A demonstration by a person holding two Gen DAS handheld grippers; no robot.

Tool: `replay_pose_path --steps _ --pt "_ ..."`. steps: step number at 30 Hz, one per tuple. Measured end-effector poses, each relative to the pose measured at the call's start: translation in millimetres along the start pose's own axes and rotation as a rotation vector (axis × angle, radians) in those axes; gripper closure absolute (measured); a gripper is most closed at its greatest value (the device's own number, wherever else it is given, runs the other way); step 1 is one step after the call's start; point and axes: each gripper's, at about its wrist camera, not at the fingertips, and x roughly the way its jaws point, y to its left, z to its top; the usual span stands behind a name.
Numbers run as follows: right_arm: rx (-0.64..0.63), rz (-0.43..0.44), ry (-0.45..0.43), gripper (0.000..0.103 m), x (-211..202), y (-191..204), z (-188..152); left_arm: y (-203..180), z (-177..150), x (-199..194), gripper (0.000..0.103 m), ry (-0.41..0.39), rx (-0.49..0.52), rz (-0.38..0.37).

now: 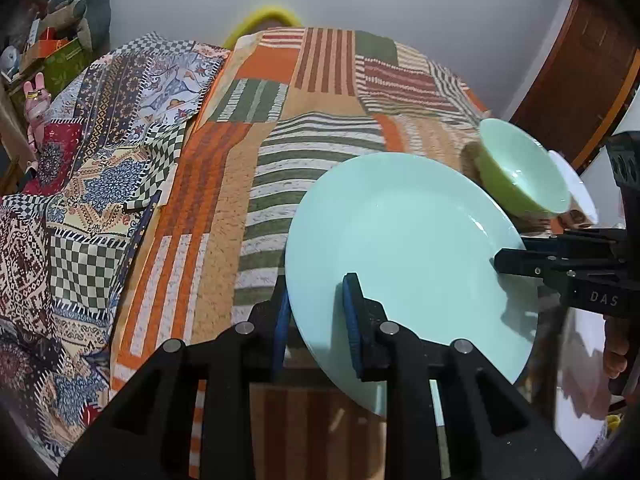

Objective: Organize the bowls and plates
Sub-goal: 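Lift the mint green plate with both grippers toward the pink bowl, then carry the mint green plate with both grippers over the white plate stack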

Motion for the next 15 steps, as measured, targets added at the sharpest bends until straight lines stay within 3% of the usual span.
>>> replay_pose_path --steps 15 --pt "-0.023 -0.002 -0.131 0.079 -82.2 4.1 -45.1 -49.6 -23.4 -75.9 0.079 -0.065 0.014 -0.039"
